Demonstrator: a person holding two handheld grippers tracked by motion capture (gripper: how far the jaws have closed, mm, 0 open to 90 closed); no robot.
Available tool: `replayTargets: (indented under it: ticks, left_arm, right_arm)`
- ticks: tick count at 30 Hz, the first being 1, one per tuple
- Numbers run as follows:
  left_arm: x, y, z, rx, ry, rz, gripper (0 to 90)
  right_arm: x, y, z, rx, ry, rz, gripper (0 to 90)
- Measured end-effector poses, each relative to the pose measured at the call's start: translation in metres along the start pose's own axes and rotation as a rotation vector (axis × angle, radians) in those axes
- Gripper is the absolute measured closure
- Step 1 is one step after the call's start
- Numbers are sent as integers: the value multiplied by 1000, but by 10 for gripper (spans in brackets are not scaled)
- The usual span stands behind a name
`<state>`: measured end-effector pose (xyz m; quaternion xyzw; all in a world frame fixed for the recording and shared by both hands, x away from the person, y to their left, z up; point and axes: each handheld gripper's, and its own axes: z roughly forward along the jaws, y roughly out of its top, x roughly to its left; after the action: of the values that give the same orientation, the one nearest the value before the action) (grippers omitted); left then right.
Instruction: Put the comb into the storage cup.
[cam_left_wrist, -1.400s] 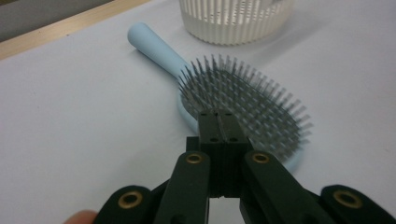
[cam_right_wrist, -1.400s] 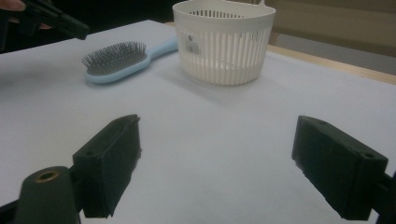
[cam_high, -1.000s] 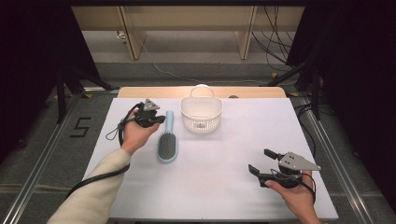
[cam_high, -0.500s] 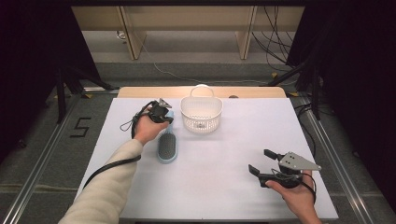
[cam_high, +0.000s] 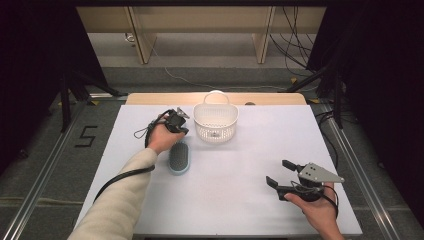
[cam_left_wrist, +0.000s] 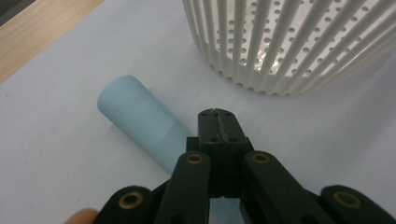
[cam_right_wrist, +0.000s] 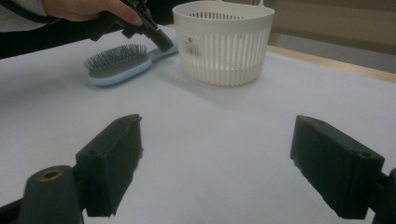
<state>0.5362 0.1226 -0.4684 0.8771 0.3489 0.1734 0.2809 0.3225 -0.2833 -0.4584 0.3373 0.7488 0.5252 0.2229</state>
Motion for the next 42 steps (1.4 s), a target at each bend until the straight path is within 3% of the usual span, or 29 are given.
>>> replayTargets:
  ticks: [9, 18, 27, 42]
  left_arm:
    - [-1, 4, 2, 42, 11, 1, 900]
    - [9, -3, -4, 93, 57, -63, 900]
    - [22, -24, -16, 152, 76, -127, 900]
    - [30, -64, -40, 217, 45, -233, 900]
  right_arm:
    - [0, 0, 0, 4, 5, 4, 180]
    - [0, -1, 0, 5, 8, 2, 181]
    - [0, -1, 1, 12, 9, 2, 181]
    - [2, -1, 4, 22, 14, -4, 184]
